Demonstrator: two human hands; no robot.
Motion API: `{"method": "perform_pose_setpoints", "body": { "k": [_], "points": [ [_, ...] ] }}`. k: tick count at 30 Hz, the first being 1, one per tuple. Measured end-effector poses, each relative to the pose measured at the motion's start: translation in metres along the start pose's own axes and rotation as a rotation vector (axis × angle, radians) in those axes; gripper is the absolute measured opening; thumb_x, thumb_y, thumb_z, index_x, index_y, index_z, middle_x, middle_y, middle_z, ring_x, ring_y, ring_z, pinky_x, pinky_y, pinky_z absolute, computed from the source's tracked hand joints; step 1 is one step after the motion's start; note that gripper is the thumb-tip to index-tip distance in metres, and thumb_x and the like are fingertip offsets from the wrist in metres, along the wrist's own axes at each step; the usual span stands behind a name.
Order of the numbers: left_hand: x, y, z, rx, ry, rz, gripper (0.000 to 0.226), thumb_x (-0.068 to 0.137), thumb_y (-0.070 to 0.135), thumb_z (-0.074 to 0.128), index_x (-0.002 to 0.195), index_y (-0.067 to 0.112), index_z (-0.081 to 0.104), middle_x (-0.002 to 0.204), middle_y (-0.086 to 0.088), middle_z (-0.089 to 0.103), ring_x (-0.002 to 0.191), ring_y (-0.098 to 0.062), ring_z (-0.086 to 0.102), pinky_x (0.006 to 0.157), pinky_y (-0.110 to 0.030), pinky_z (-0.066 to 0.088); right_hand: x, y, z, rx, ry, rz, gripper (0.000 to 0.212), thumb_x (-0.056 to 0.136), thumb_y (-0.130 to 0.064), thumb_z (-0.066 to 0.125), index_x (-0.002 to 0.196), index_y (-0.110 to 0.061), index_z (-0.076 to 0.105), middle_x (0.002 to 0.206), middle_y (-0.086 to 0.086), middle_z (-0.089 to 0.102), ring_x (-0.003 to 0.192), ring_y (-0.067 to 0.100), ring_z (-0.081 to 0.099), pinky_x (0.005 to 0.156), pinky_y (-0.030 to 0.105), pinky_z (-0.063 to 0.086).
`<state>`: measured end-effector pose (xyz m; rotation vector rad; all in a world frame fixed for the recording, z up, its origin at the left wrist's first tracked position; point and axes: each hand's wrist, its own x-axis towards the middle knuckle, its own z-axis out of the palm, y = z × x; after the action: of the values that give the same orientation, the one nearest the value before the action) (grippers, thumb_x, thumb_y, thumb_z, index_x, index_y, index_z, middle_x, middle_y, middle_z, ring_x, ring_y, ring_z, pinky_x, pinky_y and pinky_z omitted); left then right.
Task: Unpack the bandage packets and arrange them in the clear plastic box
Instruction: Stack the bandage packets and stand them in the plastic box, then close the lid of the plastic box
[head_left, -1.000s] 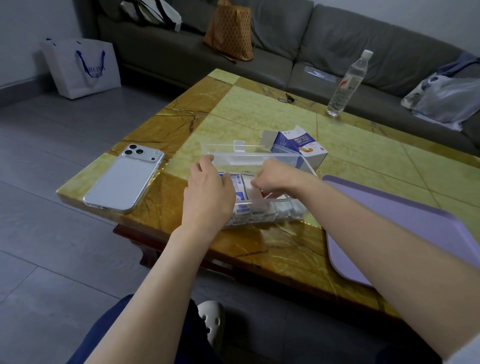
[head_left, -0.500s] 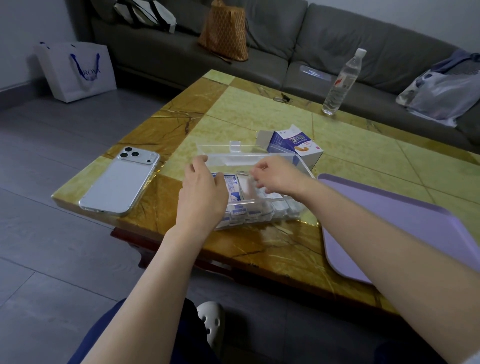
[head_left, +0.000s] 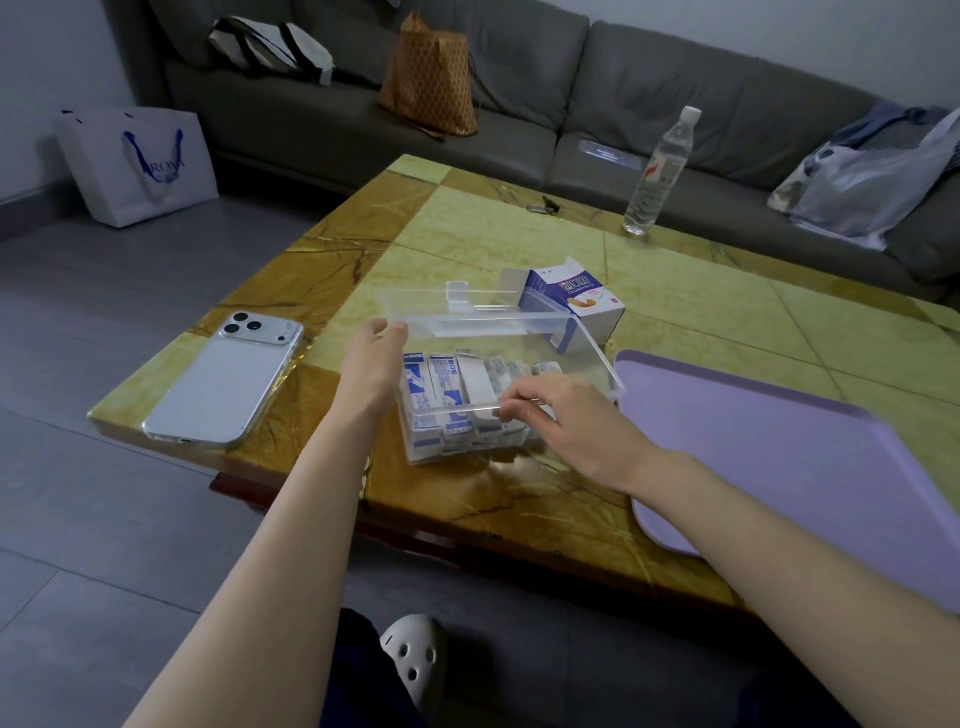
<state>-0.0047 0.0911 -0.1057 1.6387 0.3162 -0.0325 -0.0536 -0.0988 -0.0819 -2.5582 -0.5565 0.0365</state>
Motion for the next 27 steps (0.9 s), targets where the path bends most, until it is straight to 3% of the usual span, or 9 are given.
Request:
{"method": "perform_pose_setpoints", "body": {
  "k": [6,11,13,15,17,23,27],
  "points": [
    [-0.002,0.008,-0.002,-0.22,-0.025,-0.038,0.052,0.097,0.017,0.043,0.146,0.017,0.024,0.143,-0.008,0.041,0.12,-0.024,0.046,0.095,-0.037,0.043,0.002,0.005,0.006,0.013,0.068,-0.058,0.017,0.093,-0.019,0.054,0.092,-0.011,0.07,0.09,-0.002,0.067,0.08,0.002,0.044,0.076,0.011,0.033],
    [0.001,0.011,-0.005,-0.226,-0.044,0.083,0.058,0.095,0.004,0.043,0.148,0.014,0.02,0.144,-0.007,0.04,0.122,-0.02,0.044,0.106,-0.041,0.036,0.001,0.005,0.007,-0.014,0.09,-0.087,0.017,0.092,-0.021,0.056,0.091,-0.012,0.071,0.09,-0.001,0.068,0.08,0.003,0.041,0.075,0.01,0.032],
    [0.003,0.011,-0.007,-0.203,-0.055,0.138,0.061,0.093,0.0,0.044,0.148,0.015,0.02,0.142,-0.005,0.042,0.124,-0.019,0.044,0.101,-0.034,0.039,0.0,0.004,0.006,-0.016,0.089,-0.093,0.018,0.092,-0.022,0.056,0.093,-0.012,0.071,0.091,-0.001,0.068,0.08,0.004,0.04,0.075,0.013,0.032],
    [0.003,0.011,-0.01,-0.164,-0.055,0.207,0.062,0.091,-0.003,0.046,0.146,0.018,0.025,0.137,-0.002,0.045,0.122,-0.017,0.045,0.085,-0.022,0.045,-0.002,0.004,0.005,-0.011,0.092,-0.092,0.019,0.091,-0.023,0.056,0.095,-0.013,0.071,0.092,-0.001,0.068,0.083,0.007,0.042,0.076,0.018,0.034],
    [0.003,0.012,-0.013,-0.12,-0.028,0.296,0.059,0.09,-0.003,0.047,0.142,0.021,0.033,0.131,0.0,0.047,0.119,-0.014,0.046,0.074,-0.018,0.046,-0.002,0.004,0.005,-0.018,0.112,-0.079,0.02,0.091,-0.025,0.057,0.097,-0.014,0.072,0.094,-0.001,0.069,0.088,0.01,0.047,0.081,0.024,0.038],
    [-0.02,0.012,-0.011,0.237,0.094,0.657,0.041,0.089,-0.003,0.049,0.121,0.023,0.05,0.122,0.01,0.048,0.121,-0.01,0.04,0.101,-0.033,0.035,-0.011,0.0,0.016,-0.113,0.381,-0.087,0.014,0.085,-0.024,0.067,0.094,-0.016,0.072,0.091,-0.003,0.07,0.091,0.015,0.059,0.083,0.033,0.049],
    [-0.039,0.007,-0.014,0.393,0.1,0.713,0.048,0.084,-0.013,0.047,0.109,0.028,0.053,0.116,0.015,0.043,0.119,-0.005,0.033,0.107,-0.04,0.029,-0.029,-0.001,0.016,-0.227,0.505,-0.137,0.014,0.08,-0.012,0.072,0.093,-0.017,0.07,0.089,-0.005,0.07,0.087,0.013,0.064,0.069,0.023,0.051]
  ]
}}
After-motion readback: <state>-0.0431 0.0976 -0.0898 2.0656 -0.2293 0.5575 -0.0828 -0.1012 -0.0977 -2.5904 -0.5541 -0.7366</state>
